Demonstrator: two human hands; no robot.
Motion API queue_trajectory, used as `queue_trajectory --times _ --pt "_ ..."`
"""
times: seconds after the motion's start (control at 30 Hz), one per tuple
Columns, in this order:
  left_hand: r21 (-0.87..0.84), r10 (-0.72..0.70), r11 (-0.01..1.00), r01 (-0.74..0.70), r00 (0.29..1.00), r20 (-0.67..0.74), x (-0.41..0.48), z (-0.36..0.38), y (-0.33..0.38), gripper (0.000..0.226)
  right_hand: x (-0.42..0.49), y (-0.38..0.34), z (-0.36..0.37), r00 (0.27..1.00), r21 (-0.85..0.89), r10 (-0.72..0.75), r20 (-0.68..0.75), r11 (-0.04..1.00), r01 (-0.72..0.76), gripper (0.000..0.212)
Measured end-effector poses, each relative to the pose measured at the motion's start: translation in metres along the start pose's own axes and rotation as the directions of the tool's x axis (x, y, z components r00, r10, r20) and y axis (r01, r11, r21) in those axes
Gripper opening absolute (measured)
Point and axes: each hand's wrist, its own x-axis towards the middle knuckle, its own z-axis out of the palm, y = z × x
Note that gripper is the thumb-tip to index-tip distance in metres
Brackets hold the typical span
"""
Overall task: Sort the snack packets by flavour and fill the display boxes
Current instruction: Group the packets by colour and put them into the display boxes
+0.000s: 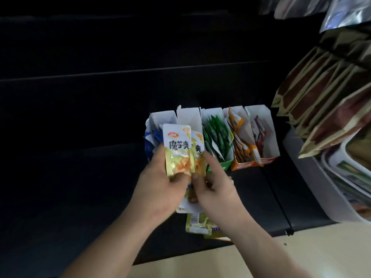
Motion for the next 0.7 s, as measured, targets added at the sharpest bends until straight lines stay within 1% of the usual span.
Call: queue_trajectory --times 0.1,0.17,0.23,0.3,0.43,0.5,0.57,0.63,0.7 --pt "0.183 0.066 0.981 -0.065 0.998 -0.001 0.022 -0.001 0.014 0.05 0.015 -0.004 0.006 0.993 0.178 0.117 -0.004 0.977 -0.114 0.035" --pt "0.257 0.094 0.963 -0.086 0.995 -0.016 0.037 0.004 0.019 0.045 0.022 -0.005 0.008 0.987 0.237 0.157 0.015 0.959 -0.156 0.03" --pt "0.285 0.095 0.955 -0.087 0.995 -0.017 0.049 0.011 0.019 0.042 0.027 -0.007 0.008 0.98 0.271 0.198 0.028 0.942 -0.198 0.033" --pt "0.272 0.079 0.96 -0.07 0.997 -0.024 0.057 0.018 0.016 0.04 0.032 -0.009 0.006 0.971 0.294 0.235 0.046 0.926 -0.238 0.029" --pt "0.241 0.111 0.967 -0.08 0.987 -0.115 0.05 0.017 -0.001 0.037 0.04 0.001 0.009 0.975 0.199 0.223 0.004 0.955 -0.22 0.031" --pt "0.231 0.133 0.968 -0.095 0.979 -0.154 0.043 0.015 -0.01 0.037 0.035 0.006 0.015 0.975 0.189 0.22 0.042 0.956 -0.224 0.028" --pt "0.219 0.143 0.97 -0.105 0.976 -0.166 0.041 0.015 -0.017 0.052 0.031 0.009 0.02 0.98 0.18 0.193 0.049 0.963 -0.198 0.03" --pt "0.231 0.182 0.963 -0.141 0.969 -0.165 0.045 0.017 -0.019 0.065 0.034 0.011 0.019 0.987 0.129 0.157 -0.026 0.98 -0.152 0.024" --pt "0.258 0.216 0.951 -0.17 0.962 -0.165 0.049 0.022 -0.016 0.066 0.042 0.009 0.014 0.982 0.069 0.161 -0.095 0.986 -0.155 0.017"
